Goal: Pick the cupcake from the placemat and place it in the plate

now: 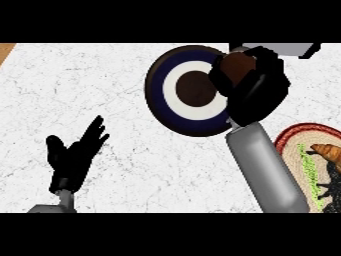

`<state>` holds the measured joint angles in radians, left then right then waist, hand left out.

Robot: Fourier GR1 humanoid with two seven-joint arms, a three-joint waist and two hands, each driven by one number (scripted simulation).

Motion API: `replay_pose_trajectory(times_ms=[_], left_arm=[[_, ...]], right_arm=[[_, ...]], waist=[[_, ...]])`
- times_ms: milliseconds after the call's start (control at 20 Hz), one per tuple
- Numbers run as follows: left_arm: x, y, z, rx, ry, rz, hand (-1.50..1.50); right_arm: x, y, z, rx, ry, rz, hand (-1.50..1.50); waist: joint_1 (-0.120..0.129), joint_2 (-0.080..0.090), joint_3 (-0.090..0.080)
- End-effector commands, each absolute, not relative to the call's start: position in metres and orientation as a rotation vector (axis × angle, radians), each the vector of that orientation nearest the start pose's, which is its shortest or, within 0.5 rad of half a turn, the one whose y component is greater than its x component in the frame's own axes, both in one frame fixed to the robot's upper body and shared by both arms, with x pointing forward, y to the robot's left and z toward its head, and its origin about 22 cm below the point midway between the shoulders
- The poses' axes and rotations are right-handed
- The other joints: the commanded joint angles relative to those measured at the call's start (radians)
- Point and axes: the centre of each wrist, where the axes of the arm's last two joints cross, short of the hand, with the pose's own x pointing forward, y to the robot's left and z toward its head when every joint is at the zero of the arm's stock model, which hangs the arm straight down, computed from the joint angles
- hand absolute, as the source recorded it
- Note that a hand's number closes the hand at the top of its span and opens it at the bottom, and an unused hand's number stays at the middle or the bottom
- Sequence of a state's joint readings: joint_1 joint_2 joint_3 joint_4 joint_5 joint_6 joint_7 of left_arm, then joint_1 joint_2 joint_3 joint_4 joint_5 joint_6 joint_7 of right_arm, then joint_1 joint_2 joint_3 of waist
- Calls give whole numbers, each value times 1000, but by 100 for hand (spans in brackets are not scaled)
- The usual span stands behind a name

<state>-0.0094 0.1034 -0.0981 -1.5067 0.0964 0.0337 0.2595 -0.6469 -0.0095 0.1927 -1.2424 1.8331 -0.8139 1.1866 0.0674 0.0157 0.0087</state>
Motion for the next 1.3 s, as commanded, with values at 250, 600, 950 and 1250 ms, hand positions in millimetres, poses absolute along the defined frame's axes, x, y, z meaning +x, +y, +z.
replay_pose_trajectory(times_ms=[250,600,950,1250], left_arm=[[240,218,-20,-52,-1214,-76,0],[250,219,-26,-21,-1200,-46,0],[235,225,-36,-45,-1197,-52,0],[232,230,-33,-20,-1174,-18,0]], right_arm=[[383,-123,57,-1413,-1153,-266,-150],[392,-114,37,-1251,-1392,-330,-150],[389,-108,42,-1193,-1632,-595,-150],[363,-99,48,-1033,-1643,-679,-150]], waist=[[22,12,-6],[-15,6,-6],[-14,3,-6],[-48,-10,-6]])
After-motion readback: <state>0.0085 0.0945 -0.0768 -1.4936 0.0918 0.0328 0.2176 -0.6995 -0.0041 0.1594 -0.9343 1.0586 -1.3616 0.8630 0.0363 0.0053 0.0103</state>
